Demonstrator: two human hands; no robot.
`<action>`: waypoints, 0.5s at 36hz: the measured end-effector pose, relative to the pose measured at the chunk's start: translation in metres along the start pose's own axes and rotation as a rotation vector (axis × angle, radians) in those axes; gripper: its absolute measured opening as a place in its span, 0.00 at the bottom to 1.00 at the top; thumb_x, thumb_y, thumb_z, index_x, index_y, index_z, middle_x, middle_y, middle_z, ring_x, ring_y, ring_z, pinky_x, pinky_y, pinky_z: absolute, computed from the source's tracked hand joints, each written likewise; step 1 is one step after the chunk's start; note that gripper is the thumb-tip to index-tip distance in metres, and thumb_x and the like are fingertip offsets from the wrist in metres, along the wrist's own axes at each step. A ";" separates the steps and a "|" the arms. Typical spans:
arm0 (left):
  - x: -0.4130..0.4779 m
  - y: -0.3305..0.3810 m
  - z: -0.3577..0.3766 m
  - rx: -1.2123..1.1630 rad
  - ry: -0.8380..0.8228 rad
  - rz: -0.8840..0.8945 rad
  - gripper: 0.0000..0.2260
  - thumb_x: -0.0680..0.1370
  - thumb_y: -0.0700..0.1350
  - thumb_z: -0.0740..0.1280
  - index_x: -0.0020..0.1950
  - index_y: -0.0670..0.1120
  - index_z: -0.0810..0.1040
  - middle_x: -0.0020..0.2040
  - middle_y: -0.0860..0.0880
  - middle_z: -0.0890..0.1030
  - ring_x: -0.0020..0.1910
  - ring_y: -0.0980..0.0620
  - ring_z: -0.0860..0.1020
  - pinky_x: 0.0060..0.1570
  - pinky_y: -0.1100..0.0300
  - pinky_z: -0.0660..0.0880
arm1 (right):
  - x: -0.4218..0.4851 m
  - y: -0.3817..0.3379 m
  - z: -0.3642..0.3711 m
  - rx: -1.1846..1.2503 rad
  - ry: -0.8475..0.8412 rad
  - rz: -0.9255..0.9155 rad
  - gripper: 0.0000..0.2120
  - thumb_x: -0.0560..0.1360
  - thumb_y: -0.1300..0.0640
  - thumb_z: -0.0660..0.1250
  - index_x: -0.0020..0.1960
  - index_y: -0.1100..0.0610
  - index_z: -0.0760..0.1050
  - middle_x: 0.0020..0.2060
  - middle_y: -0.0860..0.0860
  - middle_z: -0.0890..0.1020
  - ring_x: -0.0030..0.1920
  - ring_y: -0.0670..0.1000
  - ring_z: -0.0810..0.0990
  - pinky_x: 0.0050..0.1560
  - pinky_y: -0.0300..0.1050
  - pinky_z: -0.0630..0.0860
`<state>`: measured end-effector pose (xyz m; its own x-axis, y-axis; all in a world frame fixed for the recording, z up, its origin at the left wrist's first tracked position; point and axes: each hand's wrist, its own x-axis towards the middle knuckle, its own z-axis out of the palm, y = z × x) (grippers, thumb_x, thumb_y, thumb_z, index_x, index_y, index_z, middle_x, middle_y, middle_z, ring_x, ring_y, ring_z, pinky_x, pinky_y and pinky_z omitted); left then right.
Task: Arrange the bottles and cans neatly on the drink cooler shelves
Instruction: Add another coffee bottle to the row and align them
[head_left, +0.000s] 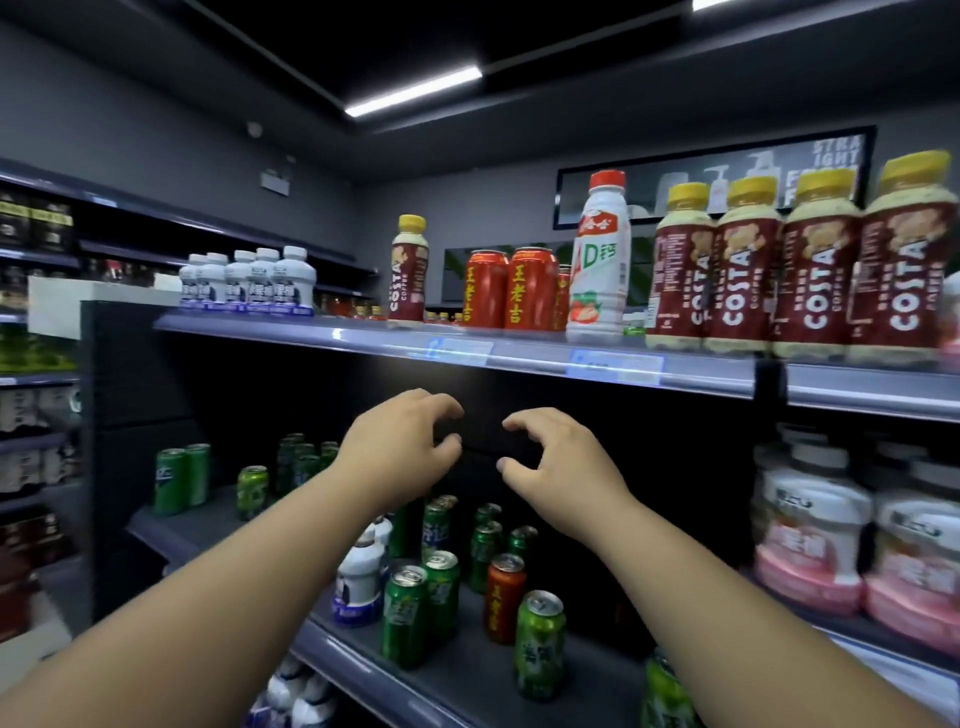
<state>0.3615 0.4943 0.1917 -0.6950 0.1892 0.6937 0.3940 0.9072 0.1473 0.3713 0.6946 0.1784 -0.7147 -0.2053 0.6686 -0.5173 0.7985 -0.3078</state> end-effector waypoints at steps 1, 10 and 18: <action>0.003 -0.011 -0.003 0.002 0.007 -0.015 0.15 0.76 0.54 0.65 0.63 0.56 0.77 0.55 0.56 0.78 0.55 0.53 0.78 0.53 0.55 0.76 | 0.008 -0.006 0.006 0.002 0.003 -0.013 0.20 0.74 0.48 0.71 0.65 0.45 0.76 0.62 0.41 0.76 0.60 0.47 0.76 0.61 0.46 0.75; 0.058 -0.106 -0.022 0.005 0.085 0.004 0.15 0.76 0.53 0.66 0.63 0.54 0.77 0.58 0.53 0.80 0.55 0.51 0.78 0.53 0.55 0.75 | 0.093 -0.063 0.045 -0.036 0.062 -0.079 0.21 0.75 0.50 0.71 0.68 0.49 0.74 0.64 0.46 0.77 0.63 0.49 0.75 0.62 0.45 0.72; 0.133 -0.172 -0.028 -0.121 0.137 0.080 0.16 0.74 0.52 0.68 0.62 0.55 0.77 0.56 0.53 0.80 0.54 0.52 0.78 0.55 0.50 0.77 | 0.186 -0.097 0.069 -0.128 0.205 -0.072 0.23 0.74 0.53 0.71 0.69 0.51 0.74 0.62 0.50 0.78 0.61 0.51 0.75 0.61 0.44 0.72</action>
<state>0.2182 0.3534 0.2780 -0.5730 0.1984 0.7952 0.5201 0.8378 0.1658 0.2562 0.5397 0.2859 -0.5611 -0.1561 0.8129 -0.4905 0.8538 -0.1746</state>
